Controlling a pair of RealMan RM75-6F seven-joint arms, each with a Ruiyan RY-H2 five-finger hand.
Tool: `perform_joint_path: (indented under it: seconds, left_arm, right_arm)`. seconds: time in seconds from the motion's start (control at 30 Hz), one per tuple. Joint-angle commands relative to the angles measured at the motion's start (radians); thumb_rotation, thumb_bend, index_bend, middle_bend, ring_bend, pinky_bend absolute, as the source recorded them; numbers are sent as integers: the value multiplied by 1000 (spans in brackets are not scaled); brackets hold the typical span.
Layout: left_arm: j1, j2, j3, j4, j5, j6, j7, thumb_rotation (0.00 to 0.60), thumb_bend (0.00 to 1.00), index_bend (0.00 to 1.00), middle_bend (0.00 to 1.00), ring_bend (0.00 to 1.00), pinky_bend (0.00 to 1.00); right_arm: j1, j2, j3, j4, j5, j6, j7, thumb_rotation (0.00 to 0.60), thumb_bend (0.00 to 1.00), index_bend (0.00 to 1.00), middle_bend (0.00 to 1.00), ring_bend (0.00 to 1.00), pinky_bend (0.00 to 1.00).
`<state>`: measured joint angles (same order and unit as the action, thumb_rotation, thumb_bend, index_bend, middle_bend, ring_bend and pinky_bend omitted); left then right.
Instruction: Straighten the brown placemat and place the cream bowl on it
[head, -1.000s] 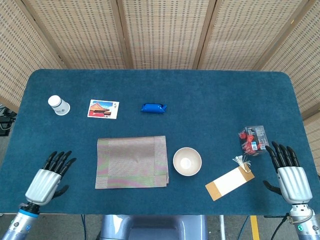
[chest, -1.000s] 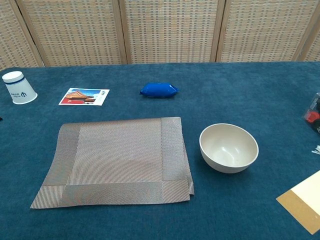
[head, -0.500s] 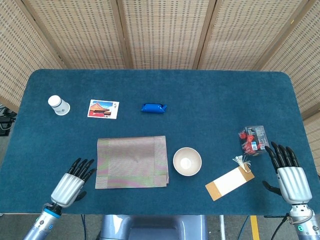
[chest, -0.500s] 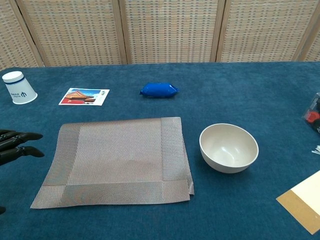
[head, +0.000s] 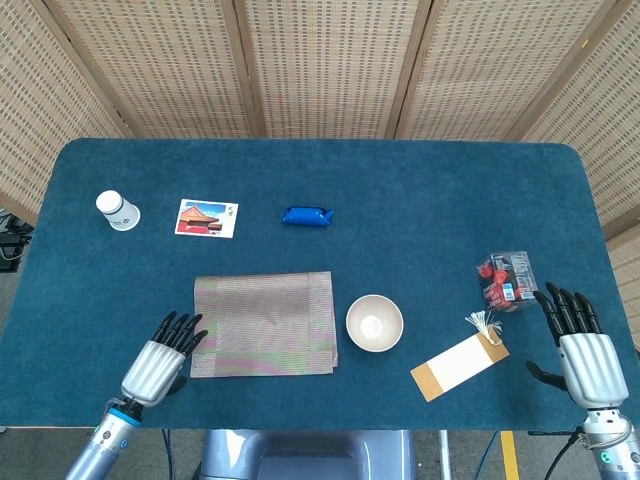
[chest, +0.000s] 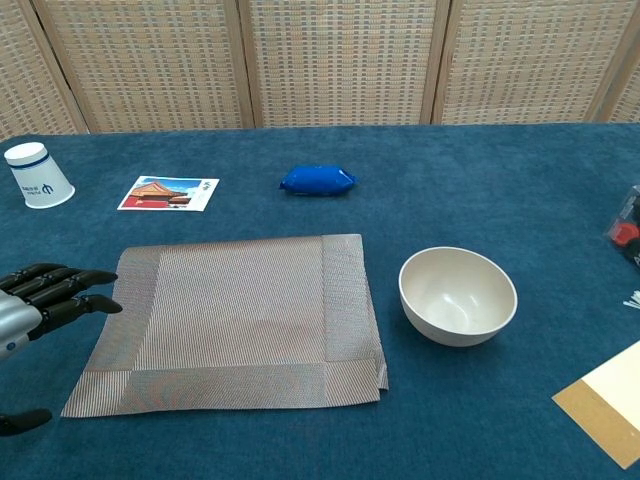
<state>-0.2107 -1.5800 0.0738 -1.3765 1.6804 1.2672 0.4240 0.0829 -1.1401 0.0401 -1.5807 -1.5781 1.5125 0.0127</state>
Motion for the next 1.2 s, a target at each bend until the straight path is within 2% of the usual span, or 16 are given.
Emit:
perform_joint_path:
  seconds: [0.03,0.5,0.87,0.97,1.1,1.2]
  left_arm:
    - [-3,-4,-1,3,-5,-4,6,600,183,136,0,0,0]
    - [-6,-6,21,10,-19,-13,28,600,182,138,0,0,0]
    - [-18,-63,10,82,-2,12,56,600,198,188,0,0,0]
    - [-20,-75,9,91,0,17,59,600,237,211,0,0,0]
    - [-22,-81,11,92,2,19,58,600,341,239,0,0,0]
    - [-24,-82,13,90,1,20,61,600,369,268,0,0,0]
  right_arm:
    - [0,3,2,-1,2,1,7,600,67,65,0,0,0]
    - [-1,14,4,-13,15,-8,41,600,67,65,0,0,0]
    - [0,21,3,-11,3,-3,68,600,66,65,0,0,0]
    - [0,23,4,-12,3,-1,76,600,66,65,0,0,0]
    - [-1,25,3,-13,0,2,84,600,64,66,0,0,0]
    - [0,28,0,-15,-3,-3,94,600,64,65,0,0,0]
